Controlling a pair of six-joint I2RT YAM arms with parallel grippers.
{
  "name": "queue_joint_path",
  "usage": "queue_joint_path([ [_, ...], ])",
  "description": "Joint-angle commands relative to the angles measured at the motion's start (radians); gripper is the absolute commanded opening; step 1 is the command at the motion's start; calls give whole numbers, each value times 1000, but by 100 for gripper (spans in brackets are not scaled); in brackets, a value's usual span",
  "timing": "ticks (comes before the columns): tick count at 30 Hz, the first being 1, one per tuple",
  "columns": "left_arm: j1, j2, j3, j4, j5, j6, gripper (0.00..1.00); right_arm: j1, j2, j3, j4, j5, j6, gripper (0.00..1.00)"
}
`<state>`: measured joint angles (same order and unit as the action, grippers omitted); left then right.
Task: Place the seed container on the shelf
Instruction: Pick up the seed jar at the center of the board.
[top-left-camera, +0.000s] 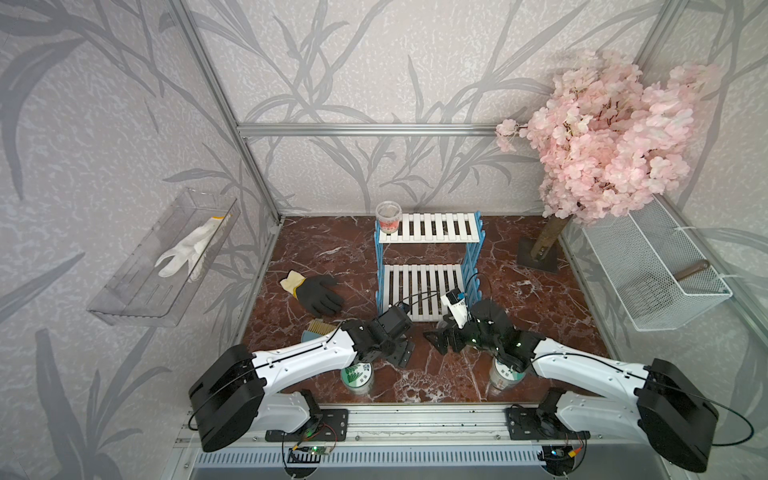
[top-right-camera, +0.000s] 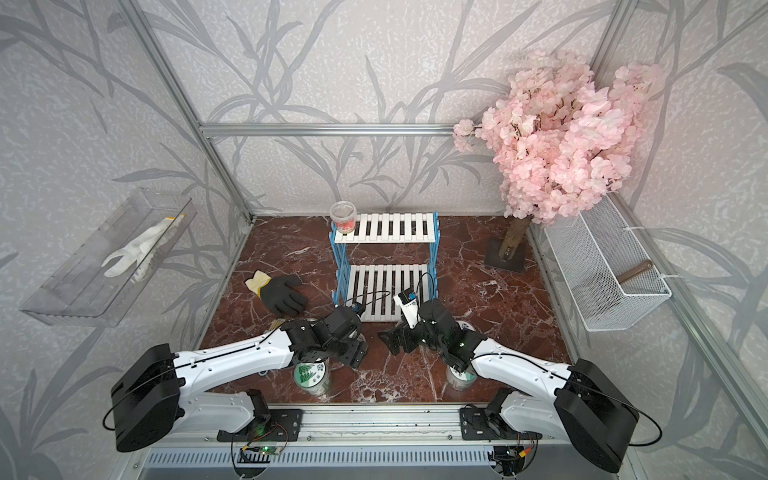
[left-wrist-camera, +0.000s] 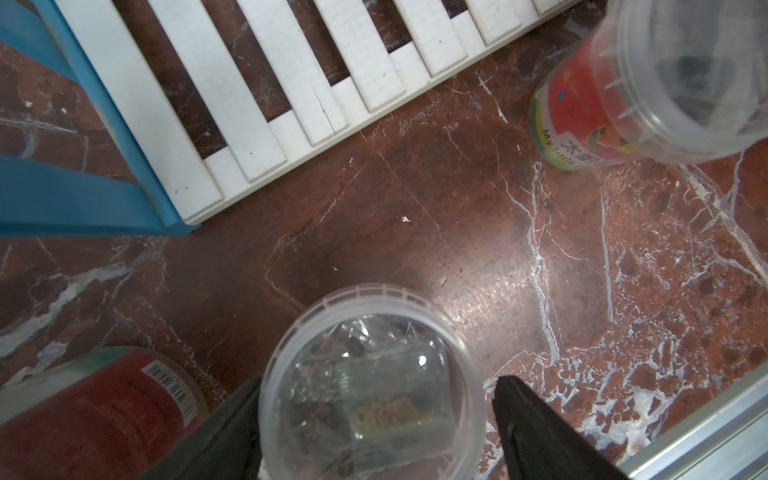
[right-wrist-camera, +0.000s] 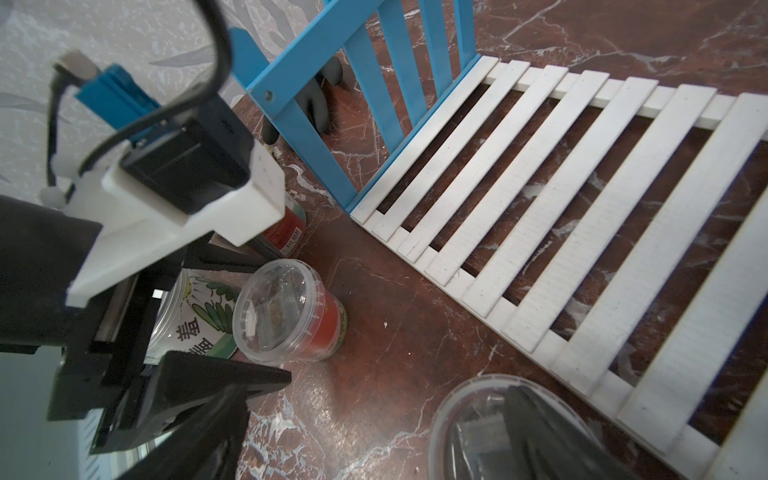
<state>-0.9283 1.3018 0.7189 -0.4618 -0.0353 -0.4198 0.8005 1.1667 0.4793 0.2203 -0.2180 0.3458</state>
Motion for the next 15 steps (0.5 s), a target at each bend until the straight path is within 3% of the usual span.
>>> queue_joint_path([
  [1,3,11,2,-17,-7,8,88,6,2,-13,26,1,7,99],
  [15,3,-2,17,-42,14,18,79,6,-13,-26,31,15,12,99],
])
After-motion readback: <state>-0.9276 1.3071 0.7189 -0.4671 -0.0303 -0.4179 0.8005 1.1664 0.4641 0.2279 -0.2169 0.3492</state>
